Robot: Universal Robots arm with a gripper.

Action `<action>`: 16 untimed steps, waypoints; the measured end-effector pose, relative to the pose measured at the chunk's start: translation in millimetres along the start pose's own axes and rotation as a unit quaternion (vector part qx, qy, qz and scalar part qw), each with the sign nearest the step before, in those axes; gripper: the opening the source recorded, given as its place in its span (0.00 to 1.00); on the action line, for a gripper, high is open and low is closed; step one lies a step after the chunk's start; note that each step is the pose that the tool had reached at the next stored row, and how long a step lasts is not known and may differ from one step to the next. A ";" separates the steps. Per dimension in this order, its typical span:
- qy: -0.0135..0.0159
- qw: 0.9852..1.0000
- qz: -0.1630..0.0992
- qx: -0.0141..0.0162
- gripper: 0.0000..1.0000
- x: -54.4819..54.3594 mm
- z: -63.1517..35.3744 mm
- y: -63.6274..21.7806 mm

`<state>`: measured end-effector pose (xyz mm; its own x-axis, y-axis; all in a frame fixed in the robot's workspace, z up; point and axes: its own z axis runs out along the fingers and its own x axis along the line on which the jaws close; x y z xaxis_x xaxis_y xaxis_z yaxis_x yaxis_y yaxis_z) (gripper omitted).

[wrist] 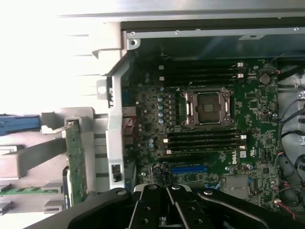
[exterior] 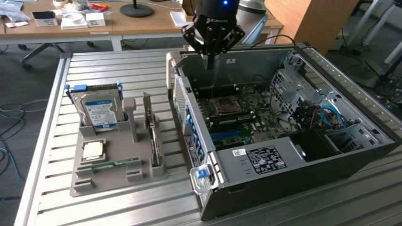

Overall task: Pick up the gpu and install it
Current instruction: 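Reach for the gpu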

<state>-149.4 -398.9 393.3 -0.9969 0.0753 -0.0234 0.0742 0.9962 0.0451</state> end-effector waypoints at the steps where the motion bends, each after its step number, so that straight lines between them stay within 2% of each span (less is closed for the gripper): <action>1: 0.000 1.000 0.000 0.000 0.11 3.2 -0.1 -0.2; 16: -0.001 1.000 0.000 0.000 0.11 51.9 -1.4 -3.8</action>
<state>-201.5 -398.8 393.3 -0.9969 0.0753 -0.0247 0.0742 0.9962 0.0452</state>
